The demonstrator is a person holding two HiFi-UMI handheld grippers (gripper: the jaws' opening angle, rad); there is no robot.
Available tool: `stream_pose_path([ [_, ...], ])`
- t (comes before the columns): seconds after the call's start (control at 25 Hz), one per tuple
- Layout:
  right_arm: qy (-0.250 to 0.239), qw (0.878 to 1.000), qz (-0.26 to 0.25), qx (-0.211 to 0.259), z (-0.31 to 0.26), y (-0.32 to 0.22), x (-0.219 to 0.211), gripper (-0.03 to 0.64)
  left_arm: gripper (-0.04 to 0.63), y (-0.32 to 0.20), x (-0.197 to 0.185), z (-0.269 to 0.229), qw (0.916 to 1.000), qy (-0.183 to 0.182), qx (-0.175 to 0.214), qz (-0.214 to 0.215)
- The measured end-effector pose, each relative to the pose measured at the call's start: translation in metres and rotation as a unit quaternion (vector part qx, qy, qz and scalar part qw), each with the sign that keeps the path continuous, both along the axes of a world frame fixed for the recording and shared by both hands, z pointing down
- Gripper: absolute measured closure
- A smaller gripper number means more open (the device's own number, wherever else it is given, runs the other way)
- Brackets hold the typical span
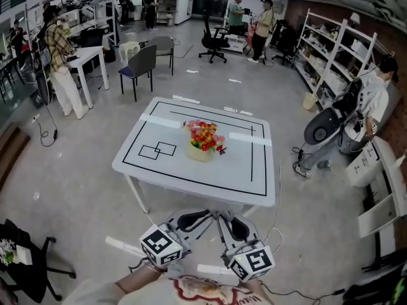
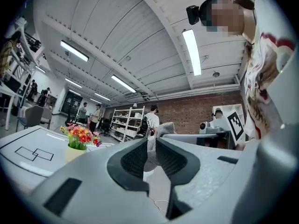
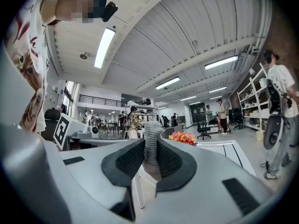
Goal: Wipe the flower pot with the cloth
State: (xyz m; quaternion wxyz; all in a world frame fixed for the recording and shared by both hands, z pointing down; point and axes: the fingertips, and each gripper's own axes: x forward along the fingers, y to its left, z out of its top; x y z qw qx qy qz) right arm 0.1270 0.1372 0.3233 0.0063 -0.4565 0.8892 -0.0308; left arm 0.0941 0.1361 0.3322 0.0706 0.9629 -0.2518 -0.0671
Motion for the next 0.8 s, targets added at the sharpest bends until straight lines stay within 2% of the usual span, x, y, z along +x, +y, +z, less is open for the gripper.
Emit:
stream_pose_path([
  [0.28,-0.001,1.000,-0.016,0.012,-0.012,0.031,-0.004,0.555,0.534,0.032,0.000,-0.014,0.9998,-0.009,0.012,-0.010],
  [0.56,-0.004,1.000,-0.025,0.012,-0.004,0.053,-0.014,0.554,0.534,0.053,-0.015,-0.001,0.9997,-0.006,0.001,-0.023],
  [0.8,0.003,1.000,-0.029,0.010,-0.001,0.074,-0.029,0.554,0.534,0.076,-0.024,0.003,0.9999,-0.013,0.007,-0.009],
])
